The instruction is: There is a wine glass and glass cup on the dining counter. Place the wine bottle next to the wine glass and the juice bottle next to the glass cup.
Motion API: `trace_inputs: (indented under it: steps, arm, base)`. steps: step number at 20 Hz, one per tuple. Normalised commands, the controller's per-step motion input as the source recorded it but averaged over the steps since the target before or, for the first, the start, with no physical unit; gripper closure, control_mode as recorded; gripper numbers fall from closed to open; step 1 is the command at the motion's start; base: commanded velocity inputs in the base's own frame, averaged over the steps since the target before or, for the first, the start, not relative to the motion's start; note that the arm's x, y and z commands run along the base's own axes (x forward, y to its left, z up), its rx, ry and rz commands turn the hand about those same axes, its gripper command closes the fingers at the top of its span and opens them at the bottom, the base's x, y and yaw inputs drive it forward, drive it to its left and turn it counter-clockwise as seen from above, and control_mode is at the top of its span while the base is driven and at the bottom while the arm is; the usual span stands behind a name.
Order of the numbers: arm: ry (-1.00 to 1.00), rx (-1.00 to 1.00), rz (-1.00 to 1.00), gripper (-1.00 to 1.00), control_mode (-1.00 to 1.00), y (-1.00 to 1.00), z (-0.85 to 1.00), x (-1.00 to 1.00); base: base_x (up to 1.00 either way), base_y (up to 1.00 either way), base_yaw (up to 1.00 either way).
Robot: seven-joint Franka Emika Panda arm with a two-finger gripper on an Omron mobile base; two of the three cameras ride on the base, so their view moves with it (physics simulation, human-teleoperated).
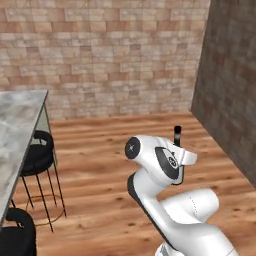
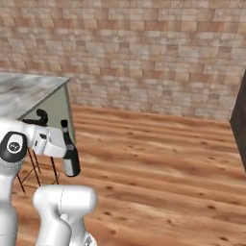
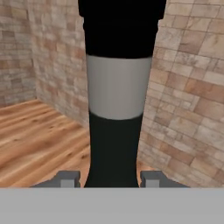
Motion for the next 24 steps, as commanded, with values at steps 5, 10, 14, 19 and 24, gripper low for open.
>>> trace_inputs:
  steps: [5, 10, 14, 19, 24]
  arm:
    - [0.0, 0.0, 0.0, 1.0, 1.0, 0.0, 0.0, 0.0]
    - [0.0, 0.0, 0.0, 1.0, 1.0, 0.0, 0.0, 0.0]
    - [0.0, 0.0, 0.0, 1.0, 1.0, 0.0, 0.0, 0.0]
    - [0.0, 0.0, 0.0, 1.0, 1.0, 0.0, 0.0, 0.0]
    - [0.0, 0.0, 0.0, 1.0, 1.0, 0.0, 0.0, 0.0]
  base:
    - [0.77, -0.3, 0.07]
    - [0.76, -0.3, 0.08]
    - [0.75, -0.3, 0.09]
    - [0.75, -0.29, 0.1]
    - [0.75, -0.29, 0.1]
